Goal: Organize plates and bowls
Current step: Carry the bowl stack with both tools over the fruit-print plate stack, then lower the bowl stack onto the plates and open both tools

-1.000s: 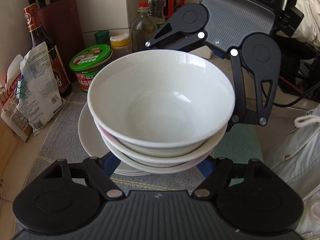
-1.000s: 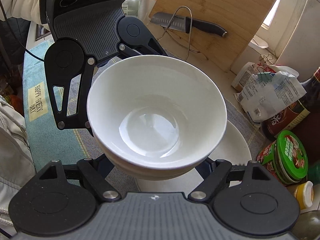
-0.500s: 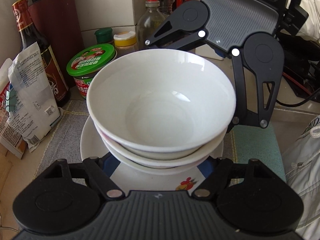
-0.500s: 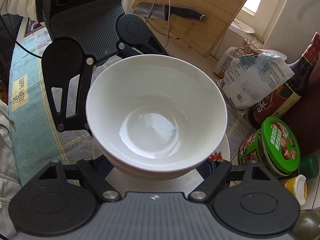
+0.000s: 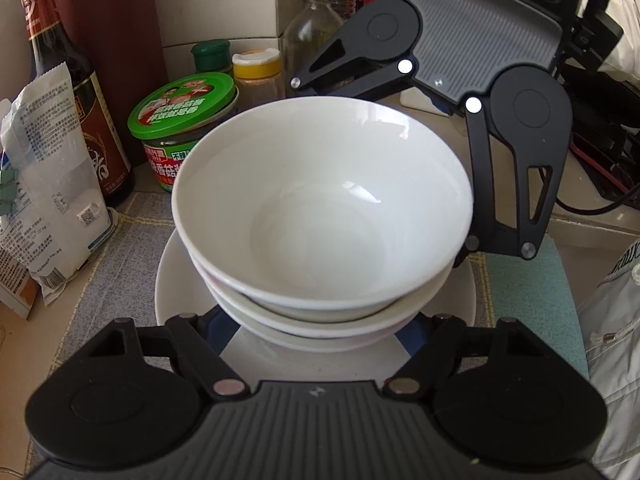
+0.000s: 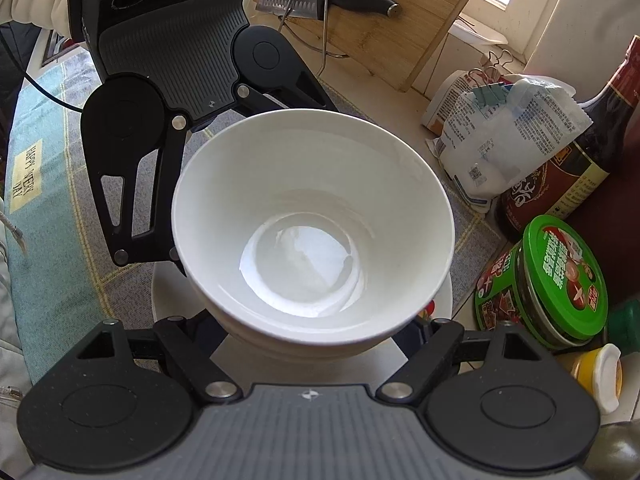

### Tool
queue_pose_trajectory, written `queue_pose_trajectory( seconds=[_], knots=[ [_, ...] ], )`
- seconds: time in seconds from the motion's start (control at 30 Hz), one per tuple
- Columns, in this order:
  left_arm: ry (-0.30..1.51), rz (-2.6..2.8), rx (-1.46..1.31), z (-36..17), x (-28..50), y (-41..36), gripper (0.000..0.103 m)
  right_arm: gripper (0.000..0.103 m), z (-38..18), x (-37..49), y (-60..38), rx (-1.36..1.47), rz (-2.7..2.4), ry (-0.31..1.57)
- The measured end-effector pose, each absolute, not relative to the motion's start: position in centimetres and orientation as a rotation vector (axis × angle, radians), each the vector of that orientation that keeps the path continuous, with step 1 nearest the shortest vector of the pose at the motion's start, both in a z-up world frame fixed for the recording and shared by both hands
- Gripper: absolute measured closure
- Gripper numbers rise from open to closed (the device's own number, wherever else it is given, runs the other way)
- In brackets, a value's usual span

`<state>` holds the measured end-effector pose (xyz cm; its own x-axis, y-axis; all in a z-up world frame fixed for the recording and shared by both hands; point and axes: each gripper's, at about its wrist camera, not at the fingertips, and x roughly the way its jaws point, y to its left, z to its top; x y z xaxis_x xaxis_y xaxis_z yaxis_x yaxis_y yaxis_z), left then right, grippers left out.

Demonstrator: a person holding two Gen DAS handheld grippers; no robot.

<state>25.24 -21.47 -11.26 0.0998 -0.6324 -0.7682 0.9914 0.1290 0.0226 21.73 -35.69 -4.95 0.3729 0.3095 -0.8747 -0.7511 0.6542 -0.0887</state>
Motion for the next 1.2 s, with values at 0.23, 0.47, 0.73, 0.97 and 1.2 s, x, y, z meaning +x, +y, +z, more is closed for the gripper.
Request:
queue_pose_trajectory(
  seconds=[0.23,0.47,0.73,0.97,1.2],
  knots=[
    [0.704,-1.329,0.644,-11.3,25.3,-21.5,0.023,0.016,-5.2,22.1,-35.7,-0.525,0.723,0.971],
    [0.705,-1.323,0.645,-11.3,25.4,-21.5,0.023,0.014,-5.2,22.1,-35.8,-0.512,0.721,0.970],
    [0.657,-1.274,0.642,-10.7,24.7,-20.7,0.007,0.000,-4.9,21.5,-35.7,-0.489,0.720,0.948],
    [0.642,-1.139,0.596,-9.9,23.1,-18.6,0.003,0.000,-4.1,20.3,-36.3,-0.452,0.678,0.911],
    [0.559,-0.955,0.487,-8.0,19.4,-15.8,0.001,0.000,-3.2,18.0,-36.5,-0.387,0.496,0.906]
  ],
)
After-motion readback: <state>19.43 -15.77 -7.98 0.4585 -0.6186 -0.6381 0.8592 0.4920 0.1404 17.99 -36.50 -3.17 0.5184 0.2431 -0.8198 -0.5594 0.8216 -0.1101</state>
